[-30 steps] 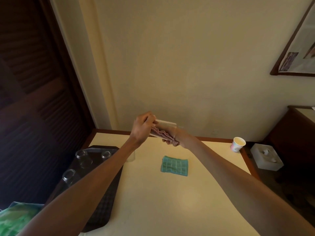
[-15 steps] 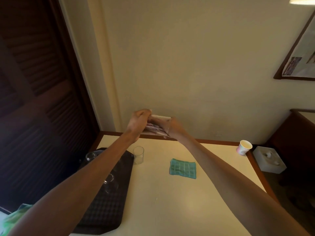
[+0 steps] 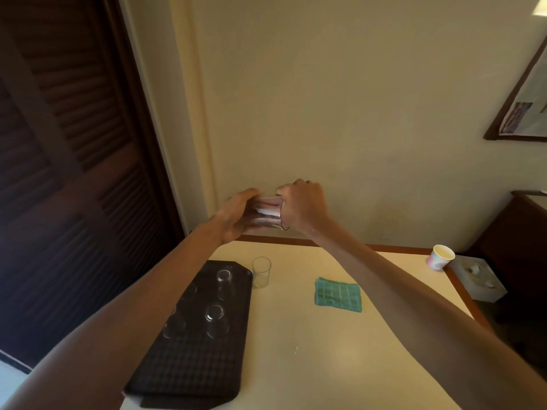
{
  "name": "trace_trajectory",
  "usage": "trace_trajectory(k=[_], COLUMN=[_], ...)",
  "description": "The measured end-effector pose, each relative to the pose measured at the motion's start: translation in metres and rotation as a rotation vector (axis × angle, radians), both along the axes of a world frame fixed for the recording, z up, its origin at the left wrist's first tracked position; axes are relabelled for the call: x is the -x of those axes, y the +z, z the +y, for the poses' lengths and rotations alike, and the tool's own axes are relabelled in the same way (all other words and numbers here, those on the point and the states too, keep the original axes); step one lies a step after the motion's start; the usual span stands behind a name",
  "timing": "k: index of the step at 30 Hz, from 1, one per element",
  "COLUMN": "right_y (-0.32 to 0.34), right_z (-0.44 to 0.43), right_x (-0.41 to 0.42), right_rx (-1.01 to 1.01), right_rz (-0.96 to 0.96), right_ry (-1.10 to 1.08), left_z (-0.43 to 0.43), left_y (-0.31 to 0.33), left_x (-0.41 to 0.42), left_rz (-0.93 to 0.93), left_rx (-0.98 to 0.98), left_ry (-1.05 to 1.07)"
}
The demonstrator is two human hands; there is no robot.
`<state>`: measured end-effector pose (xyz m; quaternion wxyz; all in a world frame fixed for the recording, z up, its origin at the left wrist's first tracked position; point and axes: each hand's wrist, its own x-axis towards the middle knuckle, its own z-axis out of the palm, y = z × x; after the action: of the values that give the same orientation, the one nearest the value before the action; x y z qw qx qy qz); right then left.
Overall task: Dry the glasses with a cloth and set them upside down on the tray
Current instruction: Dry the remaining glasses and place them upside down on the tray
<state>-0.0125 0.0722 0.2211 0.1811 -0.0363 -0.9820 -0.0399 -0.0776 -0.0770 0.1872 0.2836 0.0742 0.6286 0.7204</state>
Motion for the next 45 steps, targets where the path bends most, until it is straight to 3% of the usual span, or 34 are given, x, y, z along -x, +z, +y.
trace_trajectory(k=[2, 4, 6, 7, 8, 10, 11, 15, 17, 20, 21, 24, 27, 29, 31, 32, 35, 38, 40, 42, 44, 45], right_y=[-0.014, -0.032, -0.044, -0.048, -0.052, -0.041, -0.036, -0.016, -0.012, -0.024, -0.028, -0.044, -0.044, -0.037, -0.031, -0.03, -0.018, -0.007, -0.006, -0.008, -0.01, -0.01], right_z=[-0.007, -0.015, -0.031, -0.039, -0.042, -0.048, -0.048, -0.055, -0.064, -0.066, -0.066, -0.069, -0.083, -0.089, -0.089, -0.085, -0.082, -0.093, -0.096, -0.093, -0.09, -0.091], right_x=[0.011, 0.021, 0.028, 0.031, 0.033, 0.033, 0.032, 0.029, 0.027, 0.038, 0.039, 0.048, 0.054, 0.051, 0.051, 0.052, 0.048, 0.042, 0.043, 0.043, 0.044, 0.045], right_rx=[0.196, 0.729, 1.426, 1.59, 1.631, 1.492, 1.339, 0.24, 0.065, 0.099, 0.198, 0.651, 1.319, 1.496, 1.426, 1.281, 0.511, 0.142, 0.112, 0.138, 0.329, 0.534], right_rz=[0.02, -0.023, -0.328, -0.472, -0.524, -0.494, -0.39, 0.085, 0.204, 0.201, 0.155, 0.06, -0.286, -0.495, -0.468, -0.382, -0.043, 0.242, 0.324, 0.213, 0.06, -0.053], right_ry=[0.014, 0.014, -0.087, -0.124, -0.117, -0.112, -0.099, -0.014, 0.029, 0.012, -0.004, -0.065, -0.128, -0.186, -0.187, -0.181, -0.138, -0.004, 0.041, -0.024, -0.131, -0.159], left_z=[-0.006, -0.013, -0.022, -0.028, -0.032, -0.04, -0.043, -0.059, -0.064, -0.066, -0.066, -0.069, -0.075, -0.078, -0.079, -0.08, -0.087, -0.093, -0.09, -0.087, -0.084, -0.083], left_y=[0.001, 0.003, 0.003, 0.001, -0.002, -0.007, -0.01, 0.0, 0.002, -0.002, -0.006, -0.009, -0.007, -0.009, -0.01, -0.01, -0.005, -0.007, -0.007, -0.005, -0.001, 0.001], left_x=[0.005, 0.01, 0.016, 0.019, 0.02, 0.022, 0.023, 0.032, 0.036, 0.043, 0.047, 0.054, 0.055, 0.056, 0.057, 0.058, 0.063, 0.069, 0.07, 0.07, 0.068, 0.068], left_rz=[0.091, 0.272, 0.498, 0.587, 0.647, 0.651, 0.583, 0.159, 0.076, 0.122, 0.169, 0.429, 0.642, 0.693, 0.636, 0.543, 0.152, 0.042, 0.077, 0.142, 0.235, 0.291], left_rx=[0.057, 0.083, 0.111, 0.116, 0.108, 0.037, -0.024, -0.117, -0.062, 0.022, 0.04, 0.127, 0.126, 0.099, 0.028, -0.035, -0.136, -0.046, -0.004, 0.01, -0.02, -0.031], left_ry=[0.114, 0.176, 0.199, 0.208, 0.214, 0.207, 0.181, -0.074, -0.157, -0.03, 0.032, 0.101, 0.123, 0.117, 0.066, 0.033, -0.099, -0.235, -0.189, -0.103, -0.032, 0.01])
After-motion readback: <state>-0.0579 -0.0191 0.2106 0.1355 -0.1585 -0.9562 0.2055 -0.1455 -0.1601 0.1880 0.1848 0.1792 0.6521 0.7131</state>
